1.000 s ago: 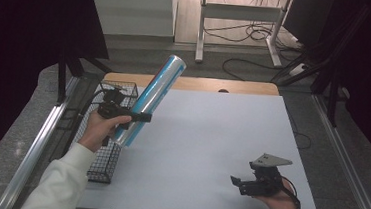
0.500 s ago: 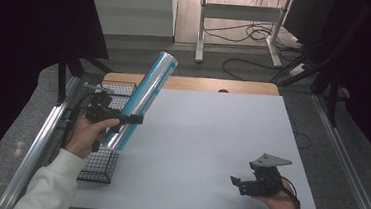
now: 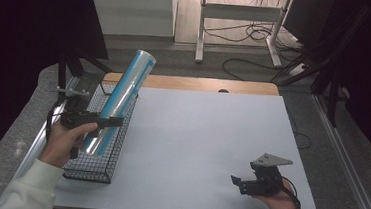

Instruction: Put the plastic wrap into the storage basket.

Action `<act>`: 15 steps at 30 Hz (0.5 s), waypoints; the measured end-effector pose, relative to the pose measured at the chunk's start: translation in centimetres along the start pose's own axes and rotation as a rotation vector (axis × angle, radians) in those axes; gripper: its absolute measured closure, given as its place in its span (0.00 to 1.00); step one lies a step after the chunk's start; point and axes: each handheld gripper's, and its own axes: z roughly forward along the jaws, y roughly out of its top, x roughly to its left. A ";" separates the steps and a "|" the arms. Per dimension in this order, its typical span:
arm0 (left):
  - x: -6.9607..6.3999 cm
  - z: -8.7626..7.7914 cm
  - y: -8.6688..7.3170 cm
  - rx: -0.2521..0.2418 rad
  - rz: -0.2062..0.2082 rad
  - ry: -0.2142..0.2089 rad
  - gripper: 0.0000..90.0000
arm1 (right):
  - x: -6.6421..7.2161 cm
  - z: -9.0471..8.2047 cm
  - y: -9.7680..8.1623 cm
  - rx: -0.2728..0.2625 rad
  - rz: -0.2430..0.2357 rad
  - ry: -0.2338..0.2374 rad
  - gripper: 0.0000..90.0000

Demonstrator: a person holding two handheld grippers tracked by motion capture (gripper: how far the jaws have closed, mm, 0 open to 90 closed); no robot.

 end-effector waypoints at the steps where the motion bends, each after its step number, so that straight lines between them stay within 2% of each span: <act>1: 0.2 -0.4 -0.2 -0.002 -0.010 0.011 0.35 | 0.0 0.0 0.0 0.000 -0.001 0.000 0.16; 2: 0.2 -0.4 -0.2 -0.002 -0.010 0.011 0.35 | 0.0 0.0 0.0 0.000 -0.001 0.000 0.16; 3: 0.8 -1.1 -0.7 -0.012 -0.031 0.030 0.36 | 0.0 0.1 0.0 0.001 0.000 -0.003 0.16; 6: 1.6 -1.9 -1.5 -0.021 -0.061 0.046 0.35 | 0.0 0.1 0.0 0.004 0.003 -0.001 0.16; 10: 2.3 -2.5 -2.6 -0.024 -0.098 0.073 0.36 | 0.0 0.3 0.1 0.005 -0.002 0.002 0.16; 15: 3.2 -3.2 -3.8 -0.020 -0.140 0.125 0.36 | 0.0 0.5 0.2 0.008 -0.002 0.005 0.16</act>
